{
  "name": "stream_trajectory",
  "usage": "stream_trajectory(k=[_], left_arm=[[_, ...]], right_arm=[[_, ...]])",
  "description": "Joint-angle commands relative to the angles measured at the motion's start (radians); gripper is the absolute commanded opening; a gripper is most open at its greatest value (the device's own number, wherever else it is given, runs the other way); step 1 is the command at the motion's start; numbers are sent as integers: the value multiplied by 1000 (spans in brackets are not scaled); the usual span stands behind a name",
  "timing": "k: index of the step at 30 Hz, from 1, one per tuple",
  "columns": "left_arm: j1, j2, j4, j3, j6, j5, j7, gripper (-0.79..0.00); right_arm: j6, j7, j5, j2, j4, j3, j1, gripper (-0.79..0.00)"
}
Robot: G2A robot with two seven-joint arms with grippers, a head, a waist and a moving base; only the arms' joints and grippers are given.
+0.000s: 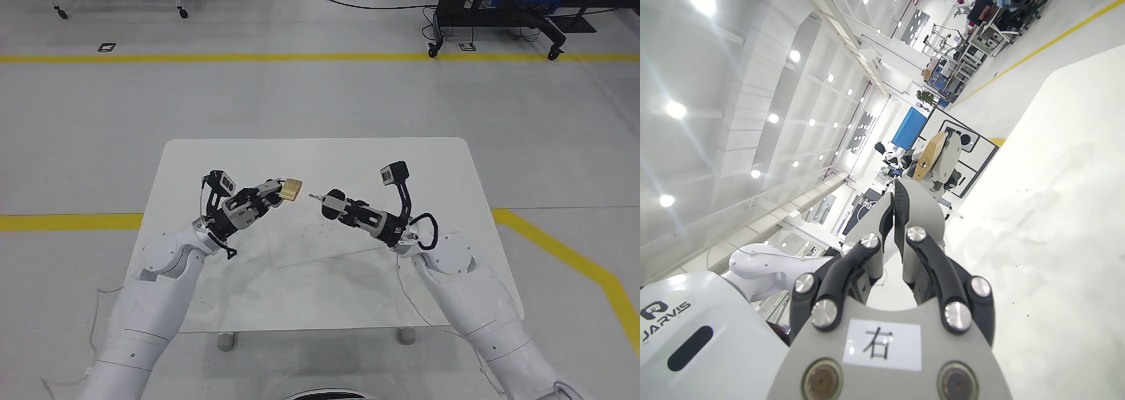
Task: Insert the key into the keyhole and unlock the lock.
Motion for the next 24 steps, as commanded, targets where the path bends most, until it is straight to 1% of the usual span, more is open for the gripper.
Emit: stream_trajectory(k=[1,3,6,17,24], left_arm=[[5,0,-7,2,2,6,-1,-785],[8,1,-13,1,-7,22,2,-785],[14,1,-21,1,-27,45,12,-785],[25,1,-38,-2,-44,80,32,-785],[29,1,-44,-4,-54,100,47,-785]], right_arm=[[57,0,8,-1,-4,-10,0,-785],[95,6,16,-2,-5,-18,8,-785],[119,6,21,-3,0,-24,17,-785],[163,-3,-5,-3,-5,-34,28,-785],[168,-16,-11,-1,-13,-30,19,-785]])
